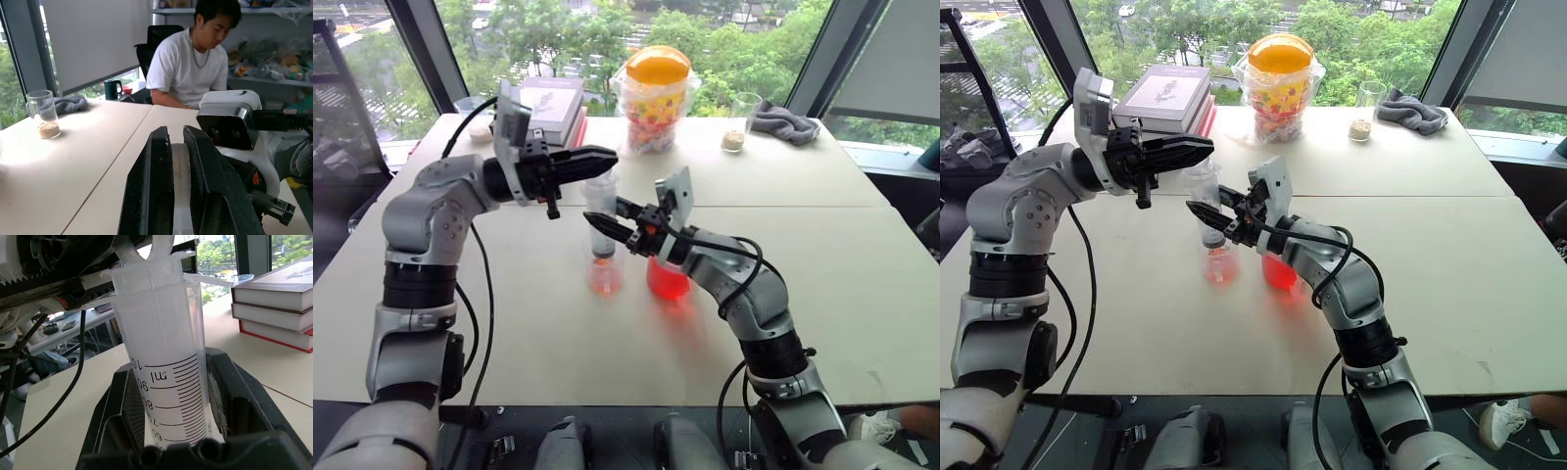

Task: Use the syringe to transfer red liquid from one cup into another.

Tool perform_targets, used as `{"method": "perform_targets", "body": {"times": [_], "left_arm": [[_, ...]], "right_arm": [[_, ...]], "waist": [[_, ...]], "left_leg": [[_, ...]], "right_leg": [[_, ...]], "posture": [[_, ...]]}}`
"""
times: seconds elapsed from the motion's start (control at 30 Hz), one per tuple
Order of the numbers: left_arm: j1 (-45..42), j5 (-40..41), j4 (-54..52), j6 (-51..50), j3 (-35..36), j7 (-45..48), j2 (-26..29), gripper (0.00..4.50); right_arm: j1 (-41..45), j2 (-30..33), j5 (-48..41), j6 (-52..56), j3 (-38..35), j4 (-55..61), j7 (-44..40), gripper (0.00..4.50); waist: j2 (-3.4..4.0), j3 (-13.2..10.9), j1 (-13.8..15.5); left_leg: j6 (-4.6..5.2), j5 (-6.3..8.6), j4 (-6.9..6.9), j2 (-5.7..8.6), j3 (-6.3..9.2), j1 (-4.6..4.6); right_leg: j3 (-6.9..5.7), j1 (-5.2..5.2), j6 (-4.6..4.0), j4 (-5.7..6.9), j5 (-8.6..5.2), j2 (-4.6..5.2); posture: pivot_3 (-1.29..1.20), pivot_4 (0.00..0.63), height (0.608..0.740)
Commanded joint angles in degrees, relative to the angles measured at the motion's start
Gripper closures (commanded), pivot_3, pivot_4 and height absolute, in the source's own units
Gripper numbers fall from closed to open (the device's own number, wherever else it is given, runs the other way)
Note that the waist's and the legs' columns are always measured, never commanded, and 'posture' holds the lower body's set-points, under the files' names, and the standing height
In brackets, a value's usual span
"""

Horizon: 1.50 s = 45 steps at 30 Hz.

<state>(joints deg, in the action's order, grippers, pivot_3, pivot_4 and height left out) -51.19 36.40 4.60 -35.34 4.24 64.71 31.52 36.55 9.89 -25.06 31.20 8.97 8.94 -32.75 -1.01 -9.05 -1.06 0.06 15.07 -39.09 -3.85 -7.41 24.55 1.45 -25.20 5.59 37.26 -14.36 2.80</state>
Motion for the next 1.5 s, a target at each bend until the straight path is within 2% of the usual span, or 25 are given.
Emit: {"method": "perform_targets", "body": {"times": [0.03,0.2,0.33,0.5,0.53,0.63,0.73,0.87,1.0,1.1,1.17,1.23,1.33,1.5], "left_arm": [[2.1,-0.5,-0.8,-1.7,-3.1,1.2,-0.4,4.42],[-2.6,1.4,2.2,-4.0,0.0,-1.4,-0.2,4.42],[-6.2,3.1,4.7,-5.6,3.1,-2.6,0.6,2.77],[-8.7,5.6,9.1,-6.0,8.8,-4.4,2.1,0.3],[-9.4,6.9,10.3,-7.2,10.7,-5.1,2.9,0.05],[-9.3,7.8,11.2,-8.5,12.6,-5.2,4.7,0.05],[-5.5,7.4,7.9,-9.1,11.1,-3.3,6.6,0.05],[-1.8,6.7,4.3,-8.4,9.3,-2.9,6.4,0.05],[1.5,5.4,2.5,-6.7,6.8,-1.8,6.0,0.05],[4.2,3.6,1.2,-4.1,4.5,0.3,6.1,0.05],[5.4,3.0,0.5,-2.9,3.4,1.4,5.9,0.05],[6.5,2.6,-0.2,-1.6,2.7,2.2,5.5,0.05],[7.6,2.9,-1.3,-0.6,2.4,2.9,4.7,0.05],[8.7,2.9,-2.9,0.0,1.9,2.8,3.4,0.05]], "right_arm": [[5.5,-0.5,-2.9,-3.5,-8.0,3.6,2.7,3.07],[3.7,-0.7,-2.5,-3.5,-6.8,3.0,2.0,3.07],[2.5,-1.3,-2.3,-3.5,-5.8,2.5,1.7,3.07],[1.2,-1.6,-1.6,-3.9,-4.8,1.9,1.0,3.07],[1.0,-1.6,-1.6,-3.8,-4.8,1.9,1.0,3.07],[0.8,-1.6,-1.7,-3.8,-4.8,2.1,0.9,3.07],[0.9,-1.6,-2.1,-3.0,-5.1,2.8,1.2,3.07],[3.4,-0.5,-6.0,2.3,-8.5,6.3,3.5,3.07],[12.6,4.9,-15.3,14.8,-19.5,6.5,10.6,3.07],[21.2,13.3,-15.2,28.1,-26.0,-1.9,18.2,3.07],[25.2,18.4,-14.1,35.4,-27.7,-6.9,21.0,3.07],[28.9,24.7,-12.5,45.8,-26.2,-13.2,21.2,3.07],[32.0,32.6,-10.3,58.5,-18.6,-20.5,18.7,3.07],[30.8,37.8,-12.1,61.3,-8.8,-27.3,13.3,3.07]], "waist": [[0.0,0.0,0.0],[0.0,0.0,0.0],[0.0,0.0,0.0],[0.01,0.0,-0.3],[0.01,0.0,-0.2],[0.01,0.0,-0.3],[0.01,0.0,-0.2],[0.0,0.0,0.2],[0.01,0.0,0.2],[0.01,0.0,0.2],[0.0,0.0,0.2],[0.0,0.0,0.1],[0.02,0.0,0.0],[0.03,0.0,-1.0]], "left_leg": [[0.0,0.0,0.0,0.0,0.0,0.0],[0.0,0.0,0.0,0.0,0.0,0.0],[0.0,0.0,0.0,0.0,0.01,0.01],[0.0,0.0,0.04,0.0,0.01,0.0],[0.0,0.0,0.05,-0.02,0.01,0.0],[0.0,0.0,0.06,-0.02,0.01,0.0],[0.0,0.0,0.06,-0.02,-0.01,0.0],[-0.01,0.0,0.04,-0.01,-0.02,0.01],[-0.01,0.0,-0.02,0.01,-0.06,0.04],[-0.01,0.0,0.03,0.01,-0.07,0.03],[-0.01,0.0,0.1,0.0,-0.08,0.02],[-0.01,0.01,0.17,0.0,-0.09,0.02],[0.02,0.02,0.28,0.03,-0.17,0.07],[0.11,0.07,0.36,0.04,-0.17,0.08]], "right_leg": [[0.0,0.0,0.0,0.0,0.0,0.0],[0.0,0.0,0.0,-0.01,0.0,0.0],[0.0,0.0,0.01,-0.01,0.0,0.0],[0.0,-0.03,0.01,0.0,0.0,-0.02],[0.0,-0.04,0.01,0.0,0.0,-0.04],[0.0,-0.04,0.01,-0.01,0.0,-0.03],[0.0,-0.03,0.01,-0.02,0.0,-0.01],[-0.02,-0.02,0.0,-0.01,0.0,0.03],[-0.01,-0.02,-0.03,-0.02,0.01,0.09],[-0.02,-0.03,-0.2,-0.03,-0.07,0.13],[-0.02,-0.07,-0.23,-0.04,-0.09,0.14],[-0.02,-0.1,-0.25,-0.11,-0.1,0.14],[0.04,-0.19,-0.27,-0.2,-0.1,0.21],[0.11,-0.27,-0.29,-0.25,-0.12,0.24]], "posture": [[0.0,0.15,0.74],[0.0,0.15,0.74],[0.0,0.15,0.74],[0.0,0.15,0.74],[0.0,0.15,0.74],[0.0,0.15,0.74],[0.0,0.15,0.74],[0.0,0.15,0.74],[0.0,0.15,0.74],[0.0,0.15,0.74],[0.0,0.15,0.74],[0.0,0.15,0.74],[0.0,0.15,0.74],[0.0,0.15,0.74]]}}
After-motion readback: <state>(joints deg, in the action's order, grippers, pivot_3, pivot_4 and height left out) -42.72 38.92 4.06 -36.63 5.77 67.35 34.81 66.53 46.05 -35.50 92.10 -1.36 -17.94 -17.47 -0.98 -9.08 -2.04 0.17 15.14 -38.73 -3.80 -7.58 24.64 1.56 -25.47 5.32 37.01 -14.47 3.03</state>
